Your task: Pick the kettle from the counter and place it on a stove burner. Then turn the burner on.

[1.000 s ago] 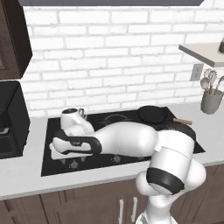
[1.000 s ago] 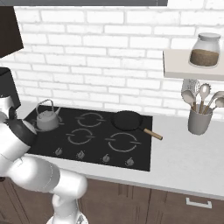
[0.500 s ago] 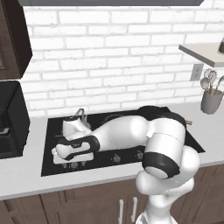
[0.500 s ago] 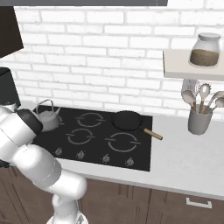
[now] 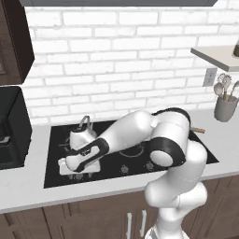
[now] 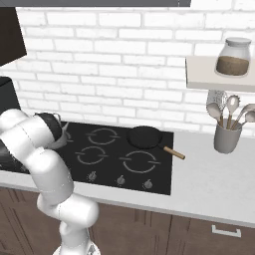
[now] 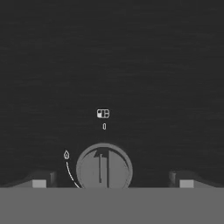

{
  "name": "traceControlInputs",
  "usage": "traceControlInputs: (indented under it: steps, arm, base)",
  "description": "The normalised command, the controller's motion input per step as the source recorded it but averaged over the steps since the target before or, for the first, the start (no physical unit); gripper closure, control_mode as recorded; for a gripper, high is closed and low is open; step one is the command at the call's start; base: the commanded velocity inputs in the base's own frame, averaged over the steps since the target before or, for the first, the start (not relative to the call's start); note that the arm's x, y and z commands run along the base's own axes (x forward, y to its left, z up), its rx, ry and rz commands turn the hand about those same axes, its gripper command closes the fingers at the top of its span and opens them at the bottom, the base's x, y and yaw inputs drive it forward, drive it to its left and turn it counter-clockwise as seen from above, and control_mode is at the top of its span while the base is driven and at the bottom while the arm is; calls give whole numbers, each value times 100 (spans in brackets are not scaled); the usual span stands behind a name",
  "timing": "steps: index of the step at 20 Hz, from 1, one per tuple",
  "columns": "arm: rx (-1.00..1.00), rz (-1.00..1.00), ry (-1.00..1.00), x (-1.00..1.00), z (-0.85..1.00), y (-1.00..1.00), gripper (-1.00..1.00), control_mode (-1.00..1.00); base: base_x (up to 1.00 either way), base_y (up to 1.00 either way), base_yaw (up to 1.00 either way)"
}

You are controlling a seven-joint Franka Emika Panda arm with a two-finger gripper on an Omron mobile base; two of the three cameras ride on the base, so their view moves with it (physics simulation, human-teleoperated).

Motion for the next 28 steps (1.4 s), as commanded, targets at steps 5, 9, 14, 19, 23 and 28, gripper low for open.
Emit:
traceControlInputs:
  steps: [5, 9, 14, 19, 23, 28]
  arm:
    - [-1, 0, 0, 19, -38, 0, 100, -100]
    - [-1, 0, 0, 10, -39, 0, 100, -100]
    - [0, 0, 0, 0, -34, 0, 100, -100]
    - [0, 0, -2, 1, -7, 0, 100, -100]
    - [0, 27, 0, 4, -31, 0, 100, -100]
    - [0, 49, 0, 5, -21, 0, 100, -100]
  base:
    - [0, 0, 0]
    - [0, 0, 0]
    - [0, 0, 0]
    - [0, 0, 0]
    - [0, 0, 0]
    - [0, 0, 0]
